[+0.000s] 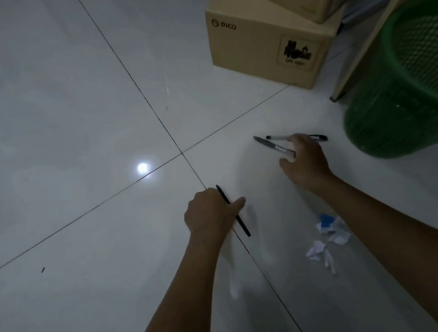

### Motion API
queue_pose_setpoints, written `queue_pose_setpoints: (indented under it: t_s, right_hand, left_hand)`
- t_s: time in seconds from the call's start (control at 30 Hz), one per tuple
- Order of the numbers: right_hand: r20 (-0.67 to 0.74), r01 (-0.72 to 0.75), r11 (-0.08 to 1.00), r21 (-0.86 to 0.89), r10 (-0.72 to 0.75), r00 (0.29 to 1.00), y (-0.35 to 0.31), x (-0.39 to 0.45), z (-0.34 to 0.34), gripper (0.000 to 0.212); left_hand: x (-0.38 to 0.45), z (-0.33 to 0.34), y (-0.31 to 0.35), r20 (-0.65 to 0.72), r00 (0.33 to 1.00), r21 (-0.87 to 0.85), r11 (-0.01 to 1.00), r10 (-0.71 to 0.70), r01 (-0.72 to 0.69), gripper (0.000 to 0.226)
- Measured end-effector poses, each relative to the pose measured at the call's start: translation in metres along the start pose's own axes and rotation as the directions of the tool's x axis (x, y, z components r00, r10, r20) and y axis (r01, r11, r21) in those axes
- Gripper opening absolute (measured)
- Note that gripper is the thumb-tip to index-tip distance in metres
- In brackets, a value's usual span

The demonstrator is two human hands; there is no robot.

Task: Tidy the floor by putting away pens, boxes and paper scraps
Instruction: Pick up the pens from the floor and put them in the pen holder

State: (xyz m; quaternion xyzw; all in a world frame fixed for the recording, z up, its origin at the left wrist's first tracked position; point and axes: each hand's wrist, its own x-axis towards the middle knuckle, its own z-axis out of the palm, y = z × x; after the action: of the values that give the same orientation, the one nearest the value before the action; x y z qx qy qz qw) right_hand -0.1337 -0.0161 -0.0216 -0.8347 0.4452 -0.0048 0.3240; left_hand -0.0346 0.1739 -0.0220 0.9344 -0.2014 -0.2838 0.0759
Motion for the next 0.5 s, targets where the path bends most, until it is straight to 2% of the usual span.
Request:
queue_pose_setpoints:
  t_s: [0.1,0.2,0.27,0.37,0.5]
  right_hand:
    - [-0.001,0.092,0.973,-0.214,-0.094,0.996,0.015,0.033,-0.001,0.062]
    - [0.068,0.082,0.912,-0.402,-0.06,0.996,0.024,0.053,-0.002,0.059]
    - [0.078,0.078,0.913,-0.401,-0.051,0.996,0.024,0.054,-0.002,0.049]
    - [0.025,0.114,0.892,-0.437,-0.115,0.993,0.02,0.043,0.002,0.033]
    - [0.062,0.125,0.896,-0.425,-0.109,0.992,0.011,0.034,0.009,0.027]
  left_hand:
    - [0.021,0.008,0.011,0.06,0.997,0.065,0.997,0.039,-0.043,0.06]
    - [0.035,0.015,0.018,0.102,0.99,0.034,0.994,0.102,-0.106,0.054]
    - [0.039,0.019,0.017,0.093,0.986,-0.027,0.99,0.142,-0.14,0.044]
    - [0.039,0.022,0.012,0.041,0.986,-0.134,0.979,0.163,-0.157,0.034]
    - [0.033,0.027,0.013,-0.046,0.991,-0.323,0.937,0.129,-0.137,0.048]
